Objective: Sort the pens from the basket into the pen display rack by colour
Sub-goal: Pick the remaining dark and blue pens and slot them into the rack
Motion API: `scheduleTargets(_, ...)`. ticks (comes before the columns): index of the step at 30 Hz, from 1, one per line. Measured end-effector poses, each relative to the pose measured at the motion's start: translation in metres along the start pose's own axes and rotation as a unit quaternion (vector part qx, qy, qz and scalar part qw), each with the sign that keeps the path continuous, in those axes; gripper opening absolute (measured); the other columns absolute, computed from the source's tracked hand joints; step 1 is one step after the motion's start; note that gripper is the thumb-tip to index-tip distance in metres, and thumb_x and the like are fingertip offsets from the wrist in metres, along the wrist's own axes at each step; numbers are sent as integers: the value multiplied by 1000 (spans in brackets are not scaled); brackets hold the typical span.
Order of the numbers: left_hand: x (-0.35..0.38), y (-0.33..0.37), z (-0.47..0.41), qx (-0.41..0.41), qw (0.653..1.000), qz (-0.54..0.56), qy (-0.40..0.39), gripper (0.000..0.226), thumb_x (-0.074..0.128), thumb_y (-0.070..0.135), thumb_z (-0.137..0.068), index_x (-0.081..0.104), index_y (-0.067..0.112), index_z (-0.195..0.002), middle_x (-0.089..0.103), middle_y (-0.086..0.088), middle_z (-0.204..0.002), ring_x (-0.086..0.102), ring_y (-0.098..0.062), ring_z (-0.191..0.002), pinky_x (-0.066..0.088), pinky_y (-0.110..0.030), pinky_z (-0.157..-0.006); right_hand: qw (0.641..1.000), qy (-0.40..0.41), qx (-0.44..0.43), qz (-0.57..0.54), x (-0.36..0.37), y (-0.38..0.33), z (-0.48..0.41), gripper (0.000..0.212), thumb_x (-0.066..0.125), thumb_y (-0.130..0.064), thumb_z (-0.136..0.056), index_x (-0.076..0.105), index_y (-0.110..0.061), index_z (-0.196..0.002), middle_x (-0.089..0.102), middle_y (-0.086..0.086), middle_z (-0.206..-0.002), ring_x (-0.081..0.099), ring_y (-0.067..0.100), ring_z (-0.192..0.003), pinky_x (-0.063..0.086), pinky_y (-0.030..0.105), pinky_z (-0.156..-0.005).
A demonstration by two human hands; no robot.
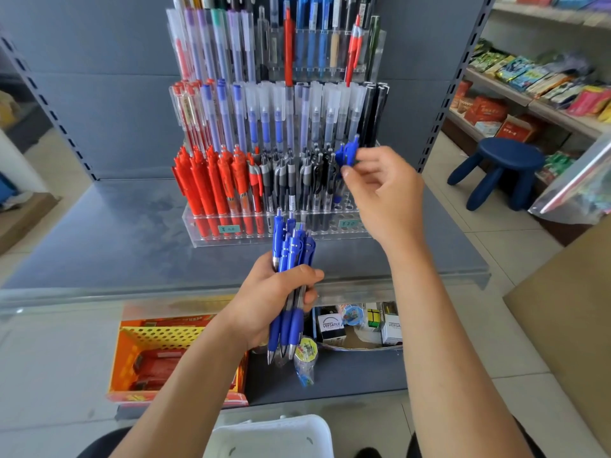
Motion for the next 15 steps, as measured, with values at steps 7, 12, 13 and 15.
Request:
scheduleTargets(7,0,0,0,-10,1000,3,9,40,72,9,-75,43,8,-102,47,-8,-65,50,-18,-53,47,-27,-52,997,-16,25,74,5,9,3,9,75,-19,-87,74,-21,-96,70,-19,-84,66,-6,-81,52,10,-74)
scheduleTargets(12,0,1,1,-10,1000,0,12,40,74,10,-75,44,9,-101,46,-8,-67,51,-19,-55,47,-29,-54,996,-33,66,51,-3,1,12,8,74,-29,-88,70,-22,-88,68,-13,-78,61,-2,-71,49,14,-67)
scheduleTargets(13,1,1,1,-10,1000,0,13,39,74,10,-75,44,9,-100,46,-8,-67,51,-19,-55,47,-29,-54,995,-62,68,48,-6,-3,16,12,73,-32,-89,71,-22,-84,67,-12,-73,58,-3,-66,46,13,-63)
scheduleTargets(15,2,2,1,-8,1000,1,15,38,74,10,-75,44,10,-99,46,-8,-67,50,-19,-54,47,-29,-53,979,-175,90,48,-10,-12,24,22,73,-43,-88,75,-23,-78,67,-12,-68,58,-3,-63,45,13,-61)
Point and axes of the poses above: each hand's wrist, its own z-axis away from the middle knuckle, its own x-axis out of the palm, y = z × x, the point moved 2 cm from there along -z, towards the middle knuckle
